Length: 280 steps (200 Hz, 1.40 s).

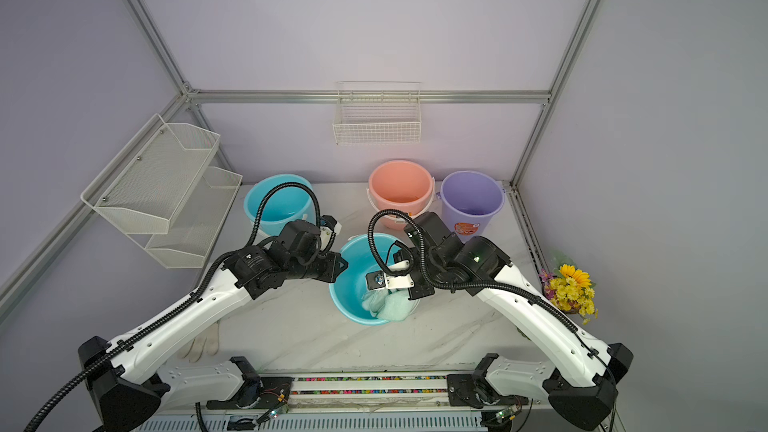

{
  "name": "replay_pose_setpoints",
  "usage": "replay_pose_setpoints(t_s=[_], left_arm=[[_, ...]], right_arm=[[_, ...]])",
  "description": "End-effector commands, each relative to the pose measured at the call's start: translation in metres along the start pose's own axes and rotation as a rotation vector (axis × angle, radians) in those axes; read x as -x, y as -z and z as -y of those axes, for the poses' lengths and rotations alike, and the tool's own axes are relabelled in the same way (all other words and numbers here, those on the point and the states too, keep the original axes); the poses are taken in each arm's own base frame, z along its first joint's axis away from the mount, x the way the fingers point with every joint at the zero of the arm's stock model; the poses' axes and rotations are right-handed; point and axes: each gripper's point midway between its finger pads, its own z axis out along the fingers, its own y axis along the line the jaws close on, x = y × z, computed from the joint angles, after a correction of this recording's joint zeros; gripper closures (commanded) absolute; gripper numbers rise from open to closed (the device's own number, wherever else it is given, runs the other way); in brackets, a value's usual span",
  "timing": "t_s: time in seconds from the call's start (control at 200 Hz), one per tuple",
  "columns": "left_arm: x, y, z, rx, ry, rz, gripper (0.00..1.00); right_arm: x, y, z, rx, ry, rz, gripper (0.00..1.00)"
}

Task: Wipe the inside of the bucket with a cloth
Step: Wipe the dirt from the inside of the bucket, then place the bucket at the center of the board.

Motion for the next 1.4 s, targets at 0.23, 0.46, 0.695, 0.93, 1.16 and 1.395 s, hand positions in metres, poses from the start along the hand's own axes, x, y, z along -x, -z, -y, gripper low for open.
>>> replay_pose_setpoints(t_s=[0.23, 0.46, 0.695, 0.93, 1.16, 1.395], left_arm=[[0.025, 0.013, 0.017, -0.051, 0.014, 0.085, 1.00], [0.024, 0.014, 0.013, -0.036, 0.023, 0.087, 1.00], [0.021, 0.013, 0.005, 0.000, 0.039, 0.081, 1.00], [0.017, 0.014, -0.014, 0.052, 0.103, 0.075, 1.00], [0.005, 0.017, -0.040, 0.096, 0.181, 0.053, 1.00], [-0.014, 0.024, -0.067, 0.149, 0.251, 0.026, 1.00]], right_arm=[[0.063, -0.053, -0.029, 0.089, -0.114, 0.208, 1.00], [0.103, -0.070, 0.022, -0.187, -0.195, 0.369, 1.00], [0.097, -0.048, 0.087, -0.527, -0.354, 0.372, 1.00], [0.074, -0.008, 0.134, -0.816, -0.535, 0.301, 1.00], [0.005, 0.058, 0.184, -1.106, -0.873, 0.267, 1.00], [-0.059, 0.083, 0.193, -1.177, -1.073, 0.170, 1.00]])
